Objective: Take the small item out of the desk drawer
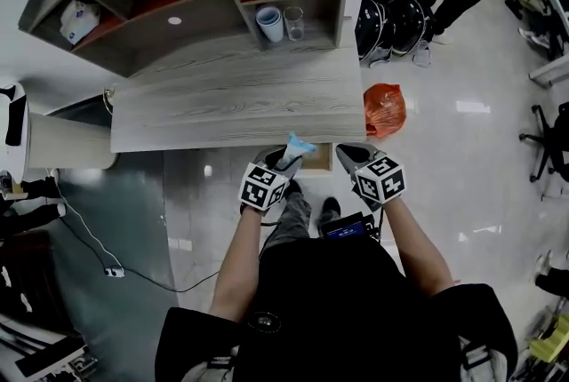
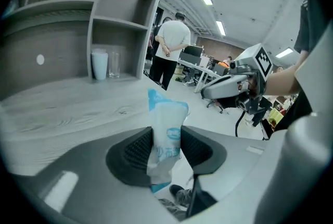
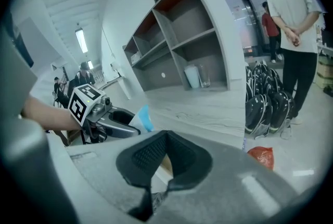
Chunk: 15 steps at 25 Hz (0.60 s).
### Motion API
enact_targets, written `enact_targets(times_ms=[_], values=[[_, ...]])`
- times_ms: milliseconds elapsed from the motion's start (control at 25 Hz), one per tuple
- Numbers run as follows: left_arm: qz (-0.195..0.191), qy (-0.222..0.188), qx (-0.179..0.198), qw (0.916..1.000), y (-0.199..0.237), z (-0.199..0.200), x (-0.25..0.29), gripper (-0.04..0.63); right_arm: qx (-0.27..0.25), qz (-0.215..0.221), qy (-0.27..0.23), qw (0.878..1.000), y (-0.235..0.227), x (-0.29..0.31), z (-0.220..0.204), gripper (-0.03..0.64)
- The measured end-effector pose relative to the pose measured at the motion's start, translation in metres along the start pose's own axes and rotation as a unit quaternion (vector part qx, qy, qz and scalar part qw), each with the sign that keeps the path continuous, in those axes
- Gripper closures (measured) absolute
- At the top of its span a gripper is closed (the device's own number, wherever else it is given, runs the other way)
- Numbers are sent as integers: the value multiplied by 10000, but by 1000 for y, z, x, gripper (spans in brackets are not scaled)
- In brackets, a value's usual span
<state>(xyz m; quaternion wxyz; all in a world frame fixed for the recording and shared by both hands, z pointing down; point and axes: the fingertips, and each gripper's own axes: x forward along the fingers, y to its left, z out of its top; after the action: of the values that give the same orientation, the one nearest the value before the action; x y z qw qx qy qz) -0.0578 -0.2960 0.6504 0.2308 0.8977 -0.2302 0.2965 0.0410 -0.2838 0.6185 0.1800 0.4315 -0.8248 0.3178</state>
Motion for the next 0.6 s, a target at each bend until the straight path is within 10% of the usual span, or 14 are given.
enact_targets(times_ms=[600], values=[[0,-965,-539,9939,3,37,-39,423,-60,-80,-264,9996,21,0,28,618]])
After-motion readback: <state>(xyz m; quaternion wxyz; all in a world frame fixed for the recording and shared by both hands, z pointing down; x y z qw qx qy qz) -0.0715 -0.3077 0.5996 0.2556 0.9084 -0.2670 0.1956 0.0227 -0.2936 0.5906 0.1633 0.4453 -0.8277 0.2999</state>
